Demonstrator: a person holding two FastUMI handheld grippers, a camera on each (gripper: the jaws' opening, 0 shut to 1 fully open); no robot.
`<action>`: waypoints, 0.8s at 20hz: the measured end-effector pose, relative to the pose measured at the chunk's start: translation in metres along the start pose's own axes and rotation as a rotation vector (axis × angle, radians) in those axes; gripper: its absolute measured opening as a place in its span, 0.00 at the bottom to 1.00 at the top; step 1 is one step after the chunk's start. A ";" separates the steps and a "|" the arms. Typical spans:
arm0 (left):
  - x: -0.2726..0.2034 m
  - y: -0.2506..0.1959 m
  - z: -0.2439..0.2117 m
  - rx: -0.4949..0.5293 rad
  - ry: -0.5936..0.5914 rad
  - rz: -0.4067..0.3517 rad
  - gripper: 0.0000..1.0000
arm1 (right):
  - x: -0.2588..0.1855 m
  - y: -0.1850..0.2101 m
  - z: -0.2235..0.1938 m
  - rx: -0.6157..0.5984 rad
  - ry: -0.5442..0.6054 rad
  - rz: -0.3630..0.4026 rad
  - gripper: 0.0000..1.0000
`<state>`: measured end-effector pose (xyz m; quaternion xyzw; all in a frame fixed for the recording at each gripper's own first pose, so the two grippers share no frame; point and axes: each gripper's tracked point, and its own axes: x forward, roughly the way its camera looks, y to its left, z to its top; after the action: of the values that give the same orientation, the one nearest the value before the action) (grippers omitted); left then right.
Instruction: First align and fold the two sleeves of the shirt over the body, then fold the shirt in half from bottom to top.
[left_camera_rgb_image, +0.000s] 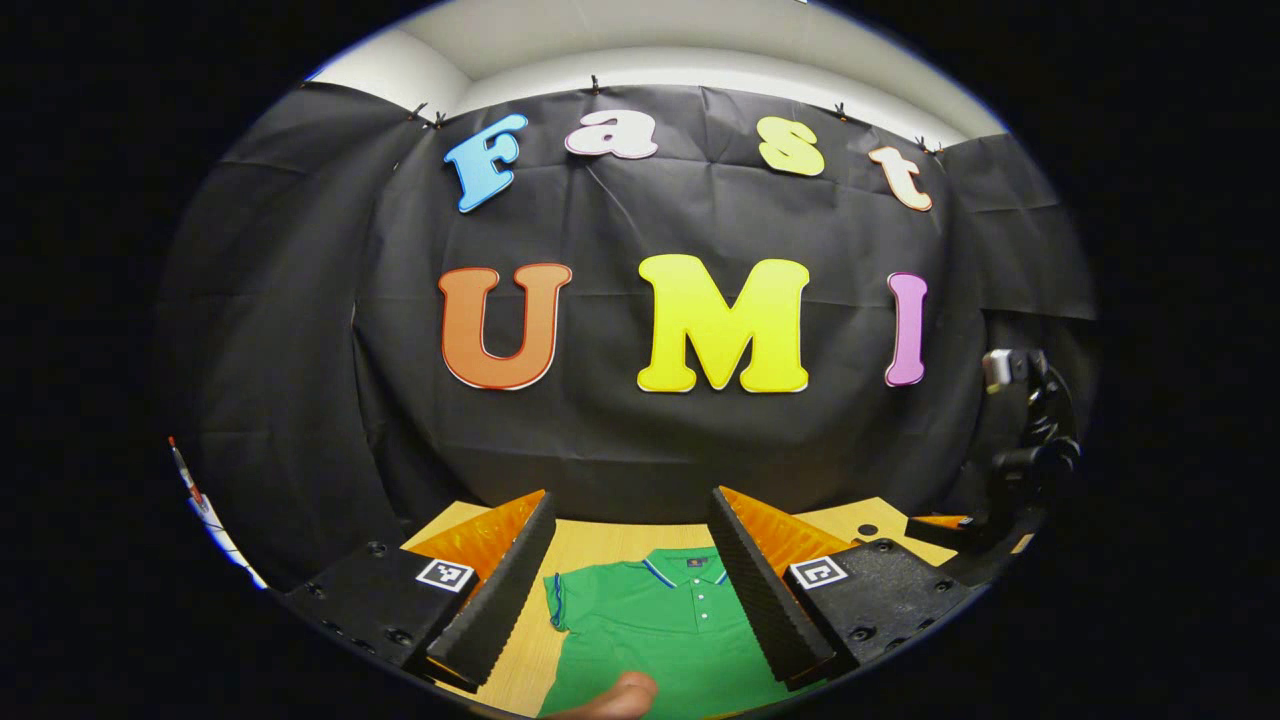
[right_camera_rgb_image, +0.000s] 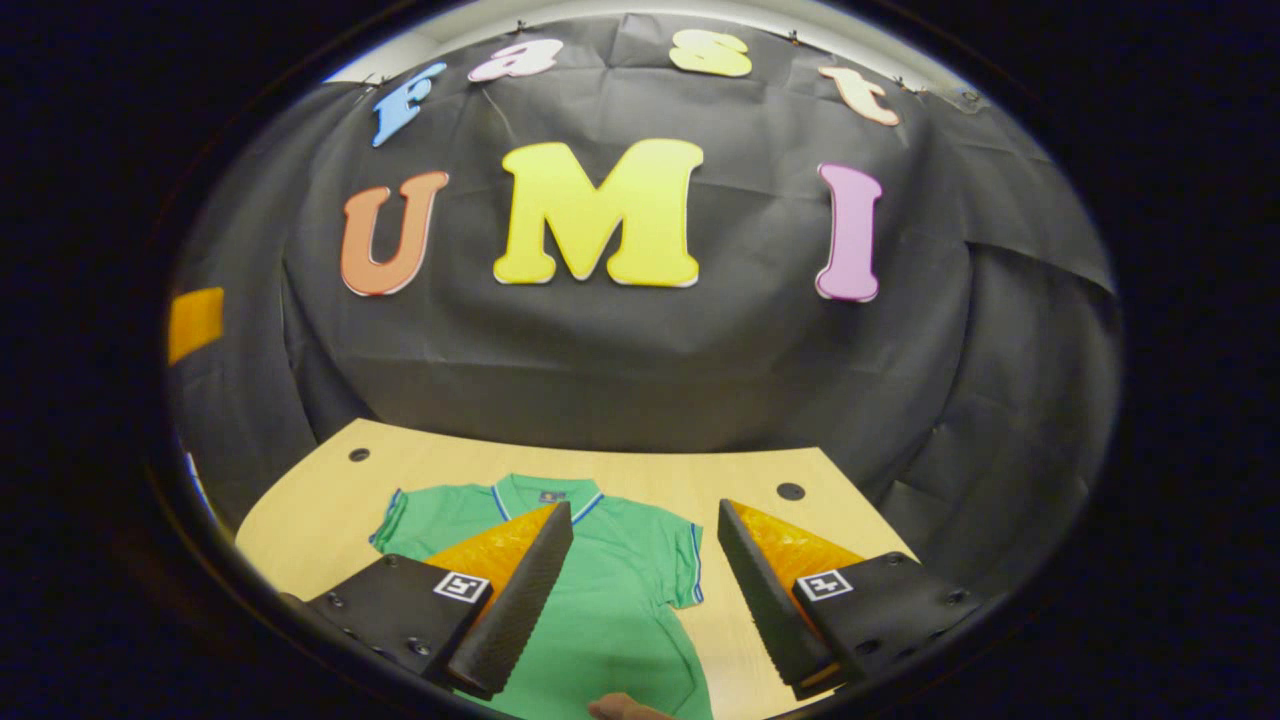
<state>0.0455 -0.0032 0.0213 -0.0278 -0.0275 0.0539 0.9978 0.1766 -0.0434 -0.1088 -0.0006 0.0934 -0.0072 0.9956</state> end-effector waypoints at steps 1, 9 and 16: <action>0.002 0.000 0.001 0.005 -0.003 0.010 0.99 | 0.019 -0.005 -0.008 0.011 0.021 -0.008 0.94; 0.005 0.005 -0.023 0.052 0.043 0.097 0.98 | 0.143 -0.040 -0.101 0.057 0.220 -0.041 0.95; 0.008 0.023 -0.057 0.053 0.122 0.176 0.99 | 0.173 -0.049 -0.146 0.118 0.335 -0.009 0.94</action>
<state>0.0543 0.0171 -0.0366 -0.0068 0.0371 0.1401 0.9894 0.3187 -0.0946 -0.2848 0.0588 0.2573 -0.0170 0.9644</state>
